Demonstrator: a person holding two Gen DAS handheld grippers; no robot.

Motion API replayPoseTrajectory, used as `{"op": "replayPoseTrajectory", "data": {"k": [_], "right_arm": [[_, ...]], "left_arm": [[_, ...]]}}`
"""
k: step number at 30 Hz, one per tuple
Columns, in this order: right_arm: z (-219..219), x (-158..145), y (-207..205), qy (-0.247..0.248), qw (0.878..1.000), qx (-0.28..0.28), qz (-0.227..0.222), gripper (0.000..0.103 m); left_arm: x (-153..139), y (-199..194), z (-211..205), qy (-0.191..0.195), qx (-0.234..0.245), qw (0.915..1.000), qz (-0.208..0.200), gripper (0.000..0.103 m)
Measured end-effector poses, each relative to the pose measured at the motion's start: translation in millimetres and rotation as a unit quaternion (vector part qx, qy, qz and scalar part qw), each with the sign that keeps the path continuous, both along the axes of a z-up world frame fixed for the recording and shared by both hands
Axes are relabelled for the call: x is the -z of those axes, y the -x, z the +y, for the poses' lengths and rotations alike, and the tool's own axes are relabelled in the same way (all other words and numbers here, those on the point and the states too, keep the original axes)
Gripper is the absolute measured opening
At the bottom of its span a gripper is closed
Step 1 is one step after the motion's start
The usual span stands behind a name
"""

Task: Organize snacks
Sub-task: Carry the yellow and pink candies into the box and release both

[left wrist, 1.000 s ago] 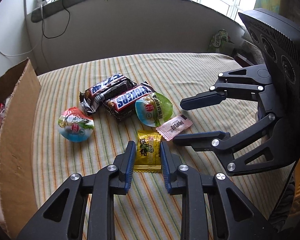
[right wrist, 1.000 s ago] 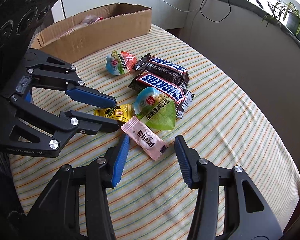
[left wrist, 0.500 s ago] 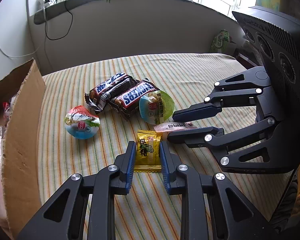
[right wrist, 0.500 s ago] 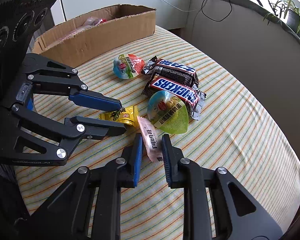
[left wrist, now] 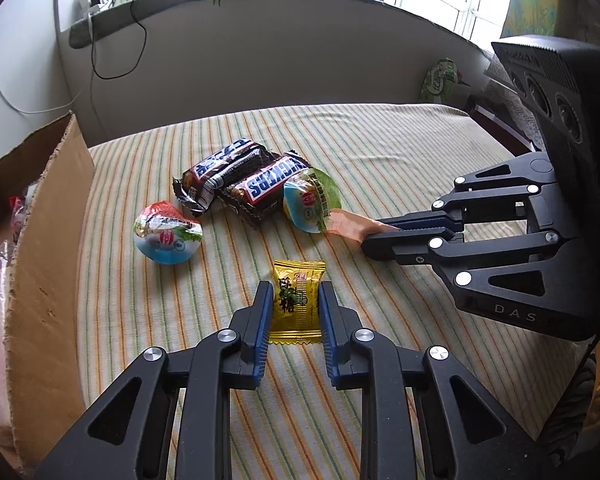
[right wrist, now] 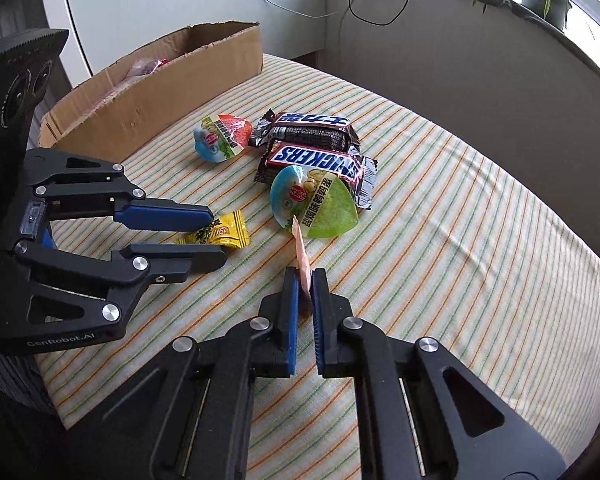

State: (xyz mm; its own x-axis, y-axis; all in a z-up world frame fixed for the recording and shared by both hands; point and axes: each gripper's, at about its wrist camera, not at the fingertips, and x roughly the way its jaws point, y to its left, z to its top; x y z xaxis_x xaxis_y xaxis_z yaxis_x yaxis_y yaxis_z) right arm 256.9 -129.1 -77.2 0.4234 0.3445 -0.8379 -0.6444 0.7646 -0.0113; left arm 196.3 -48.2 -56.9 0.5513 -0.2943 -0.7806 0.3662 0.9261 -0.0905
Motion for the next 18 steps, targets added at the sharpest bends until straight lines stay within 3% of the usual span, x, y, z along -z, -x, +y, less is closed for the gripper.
{"op": "replayPoseTrajectory", "data": {"k": [10,18], "right_arm": [[-4,-3,0,-0.02,0.999,0.029,-0.007,0.006],[-27,-32,19,-0.064,0.996,0.056,-0.02,0.006]], "left_arm": [[-3,0,6,0.013,-0.02,0.9997,-0.005,0.021],[-25,12,13,0.043,-0.024,0.9982,-0.034,0.021]]}}
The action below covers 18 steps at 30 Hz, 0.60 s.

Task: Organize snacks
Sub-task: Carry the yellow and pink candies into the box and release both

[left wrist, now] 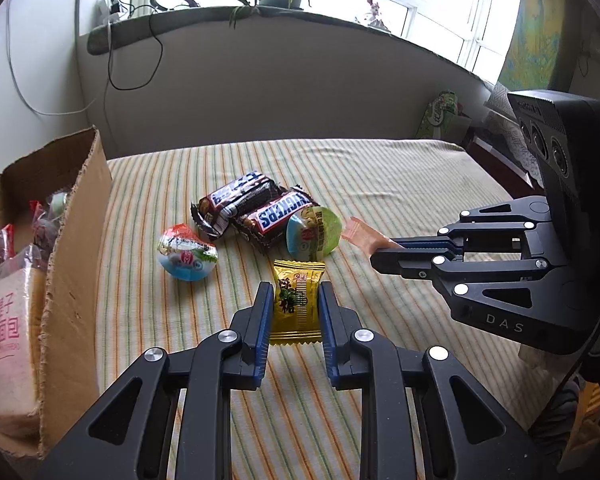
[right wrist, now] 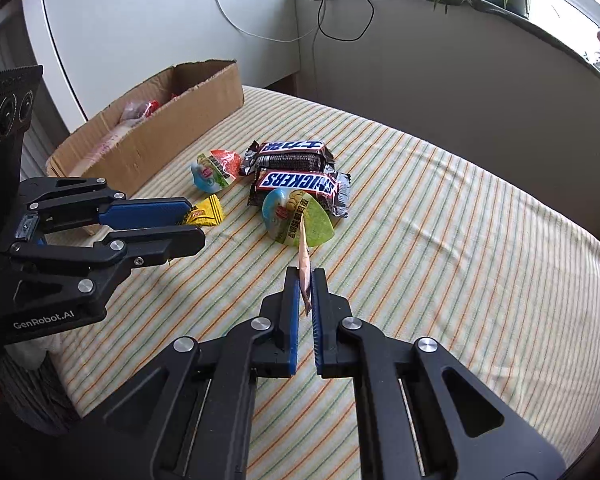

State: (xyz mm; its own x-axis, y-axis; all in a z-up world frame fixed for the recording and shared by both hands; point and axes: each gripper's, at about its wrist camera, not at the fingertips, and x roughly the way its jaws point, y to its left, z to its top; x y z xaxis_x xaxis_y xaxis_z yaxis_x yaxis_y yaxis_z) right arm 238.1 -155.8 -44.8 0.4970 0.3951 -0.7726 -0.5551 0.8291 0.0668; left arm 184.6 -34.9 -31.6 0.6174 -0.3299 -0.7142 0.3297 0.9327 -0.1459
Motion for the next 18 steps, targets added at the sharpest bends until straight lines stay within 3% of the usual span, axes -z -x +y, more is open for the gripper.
{"op": "replayPoseTrajectory", "data": {"k": [8,18], "right_arm": [[10,-42,3,-0.032,0.999,0.004,-0.024,0.006],[62,-71,-8,-0.041,0.998,-0.018,-0.046,0.006]], "left_arm": [[-39,9,24,0.032,-0.024,0.9978,-0.053,0.021],[-62,10,87,0.069,-0.087,0.9899,-0.088,0.021]]}}
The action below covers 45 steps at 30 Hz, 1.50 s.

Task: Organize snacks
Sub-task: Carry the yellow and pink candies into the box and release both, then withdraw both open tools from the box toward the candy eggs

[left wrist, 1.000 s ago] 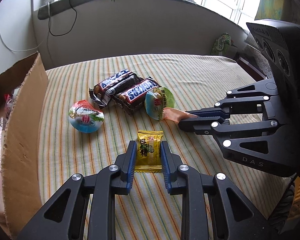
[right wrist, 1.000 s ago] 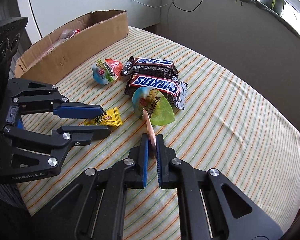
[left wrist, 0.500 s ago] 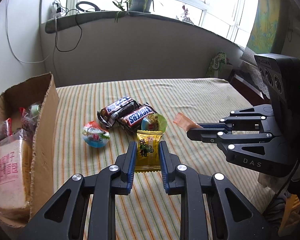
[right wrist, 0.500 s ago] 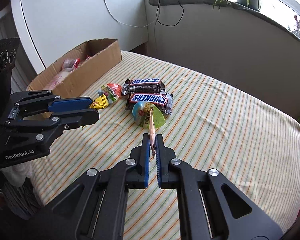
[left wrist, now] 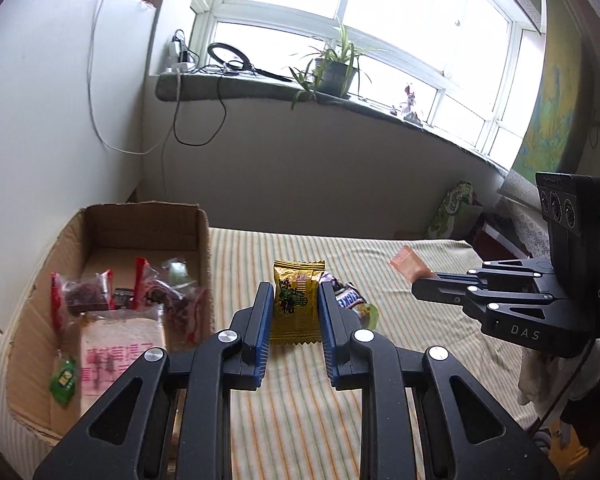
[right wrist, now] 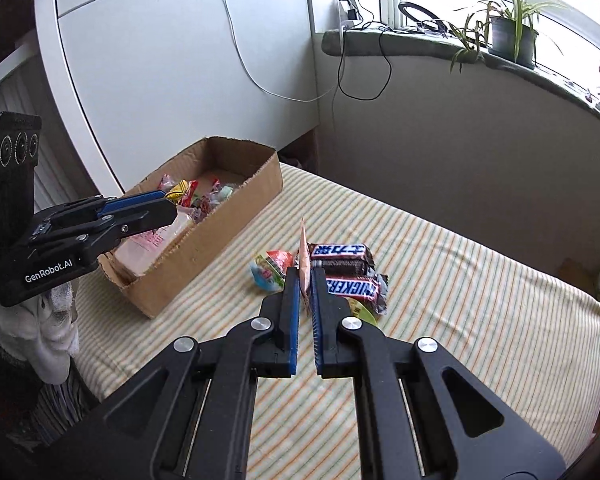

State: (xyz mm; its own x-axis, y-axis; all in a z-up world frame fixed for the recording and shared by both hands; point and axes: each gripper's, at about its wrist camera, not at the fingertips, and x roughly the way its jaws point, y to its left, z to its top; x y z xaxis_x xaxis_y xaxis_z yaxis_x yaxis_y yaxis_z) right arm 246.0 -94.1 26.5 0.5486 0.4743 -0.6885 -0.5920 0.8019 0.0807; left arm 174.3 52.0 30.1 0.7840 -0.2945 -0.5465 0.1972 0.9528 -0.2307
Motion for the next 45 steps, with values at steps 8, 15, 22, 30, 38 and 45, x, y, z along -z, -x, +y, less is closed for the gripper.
{"op": "replayPoseTrajectory", "data": {"k": [8,15,22,30,38,45], "right_arm": [[56,-6,-20,-0.002,1.0,-0.023,-0.004,0.006],[105,1,-38,0.007,0.999,-0.041,0.002,0.006],[146,13,-54,0.015,0.998,-0.057,0.009,0.006],[172,26,-56,0.02,0.997,-0.072,0.02,0.006],[174,23,-51,0.019,0.997,-0.073,0.014,0.042],[161,10,-46,0.006,0.998,-0.056,-0.015,0.082]], "left_arm": [[2,4,57,0.005,-0.066,0.9978,-0.004,0.021],[14,4,98,0.009,-0.11,0.9939,0.008,0.021],[20,7,118,0.013,-0.127,0.9917,0.019,0.021],[25,8,126,0.014,-0.137,0.9901,0.027,0.021],[25,5,127,0.015,-0.143,0.9892,0.031,0.022],[25,5,127,0.016,-0.151,0.9879,0.032,0.053]]}}
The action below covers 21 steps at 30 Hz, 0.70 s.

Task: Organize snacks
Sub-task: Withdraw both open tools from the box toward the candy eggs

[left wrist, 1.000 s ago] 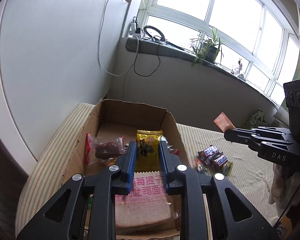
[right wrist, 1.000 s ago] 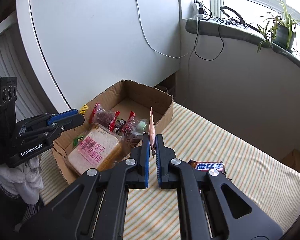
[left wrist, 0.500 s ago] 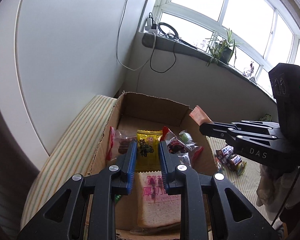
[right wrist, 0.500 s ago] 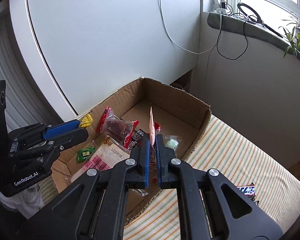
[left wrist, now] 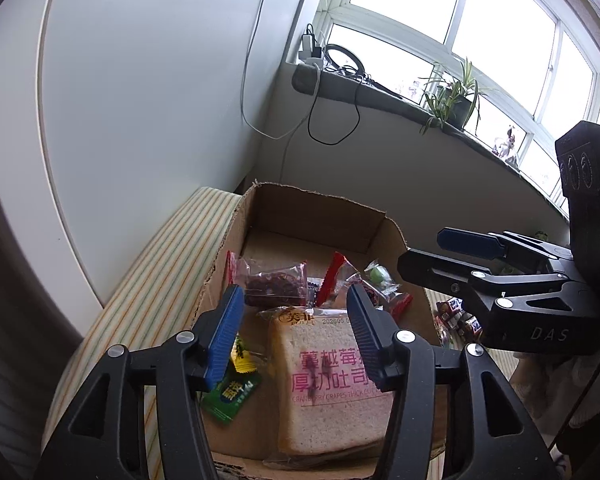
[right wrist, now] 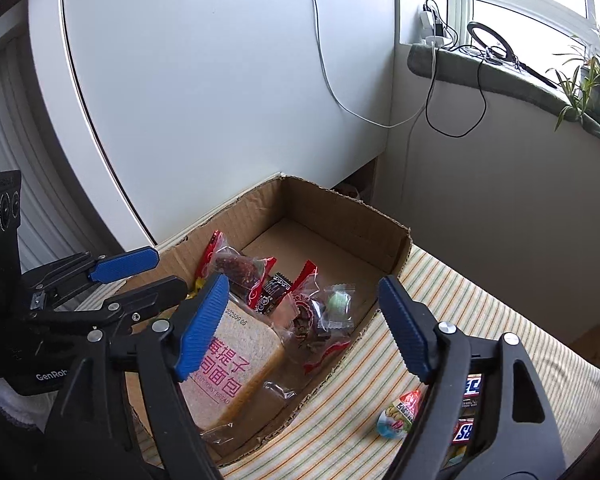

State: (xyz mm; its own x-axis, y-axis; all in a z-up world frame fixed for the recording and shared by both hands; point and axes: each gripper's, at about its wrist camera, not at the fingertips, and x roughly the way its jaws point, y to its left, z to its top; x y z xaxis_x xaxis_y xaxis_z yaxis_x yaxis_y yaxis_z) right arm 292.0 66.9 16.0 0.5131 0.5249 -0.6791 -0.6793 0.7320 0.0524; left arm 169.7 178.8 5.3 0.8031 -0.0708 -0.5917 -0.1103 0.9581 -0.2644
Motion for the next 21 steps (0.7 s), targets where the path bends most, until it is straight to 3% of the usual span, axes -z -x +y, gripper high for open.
{"op": "replayPoseTrajectory", "data": {"k": [10,21], "right_arm": [[-36,-10,-1,-0.002,1.0,0.03,-0.005,0.085],[-107,-5,-1,0.007,0.996,0.086,-0.011,0.085]], "left_arm": [[-4,-5,-11,0.0,0.009,1.0,-0.003,0.053],[-9,-11,-39,0.001,0.038,0.9993,-0.009,0.053]]}}
